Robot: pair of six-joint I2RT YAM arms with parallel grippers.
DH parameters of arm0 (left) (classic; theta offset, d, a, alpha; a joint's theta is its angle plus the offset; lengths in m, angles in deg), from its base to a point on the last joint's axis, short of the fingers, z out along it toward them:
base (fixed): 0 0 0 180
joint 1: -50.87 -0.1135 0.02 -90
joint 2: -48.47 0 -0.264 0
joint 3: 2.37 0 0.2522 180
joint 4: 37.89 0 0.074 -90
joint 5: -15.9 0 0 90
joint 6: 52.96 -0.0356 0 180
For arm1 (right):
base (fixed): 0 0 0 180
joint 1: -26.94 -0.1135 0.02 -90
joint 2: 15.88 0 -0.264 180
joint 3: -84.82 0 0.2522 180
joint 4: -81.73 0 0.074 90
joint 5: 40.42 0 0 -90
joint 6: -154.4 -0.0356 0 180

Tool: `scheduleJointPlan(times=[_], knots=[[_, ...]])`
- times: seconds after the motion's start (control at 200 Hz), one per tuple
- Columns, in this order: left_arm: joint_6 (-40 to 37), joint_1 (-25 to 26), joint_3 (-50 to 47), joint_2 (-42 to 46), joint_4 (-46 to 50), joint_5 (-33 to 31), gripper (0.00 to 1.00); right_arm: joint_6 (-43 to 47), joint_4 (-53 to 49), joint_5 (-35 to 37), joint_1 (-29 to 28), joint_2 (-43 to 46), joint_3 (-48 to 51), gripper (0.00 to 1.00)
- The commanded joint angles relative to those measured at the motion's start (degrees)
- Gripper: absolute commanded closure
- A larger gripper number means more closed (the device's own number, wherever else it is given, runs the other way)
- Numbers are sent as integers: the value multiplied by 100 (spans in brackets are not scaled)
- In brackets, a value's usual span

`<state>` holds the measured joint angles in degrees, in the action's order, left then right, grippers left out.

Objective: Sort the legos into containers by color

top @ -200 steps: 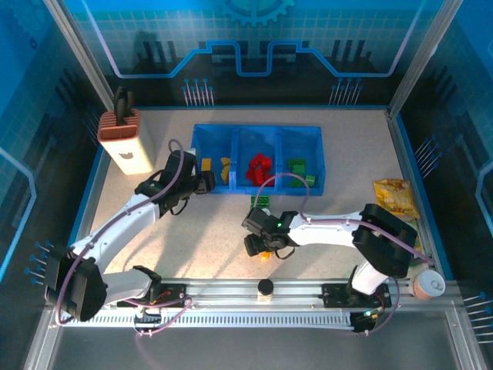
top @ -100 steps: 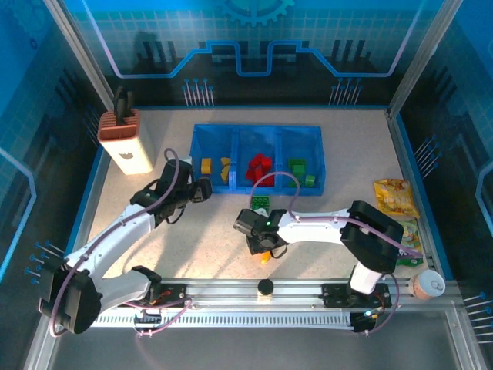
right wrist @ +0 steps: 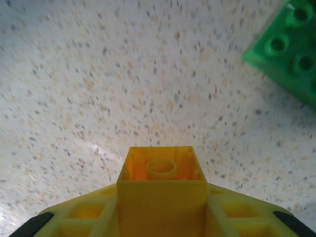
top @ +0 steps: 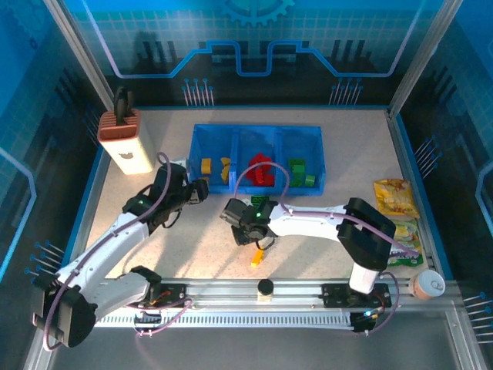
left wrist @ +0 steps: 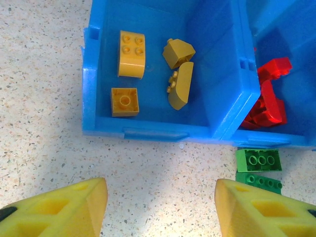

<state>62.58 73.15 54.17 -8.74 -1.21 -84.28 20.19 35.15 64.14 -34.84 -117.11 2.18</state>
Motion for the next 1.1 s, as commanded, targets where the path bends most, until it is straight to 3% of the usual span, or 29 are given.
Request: scheduleJointPlan(times=[0.0,0.24,0.55,0.72,0.875,1.095], knots=[[131,-46,-144,255,168,-74,40,392,-296,138,195,-128,-528,62],[341,-14,-431,793,443,124,41,1067,-568,-99,833,-706,-2015,64],[496,75,-699,1522,836,465,41,1604,-1521,-174,1428,-2458,-4877,65],[512,369,-610,1695,1019,314,41,1681,-1895,-224,1538,-3151,-6025,62],[554,576,-578,1674,1007,310,41,1687,-2071,-254,1540,-3354,-6426,41],[243,1377,-386,1335,901,79,39,1710,-1853,-133,1505,-2500,-5729,36]])
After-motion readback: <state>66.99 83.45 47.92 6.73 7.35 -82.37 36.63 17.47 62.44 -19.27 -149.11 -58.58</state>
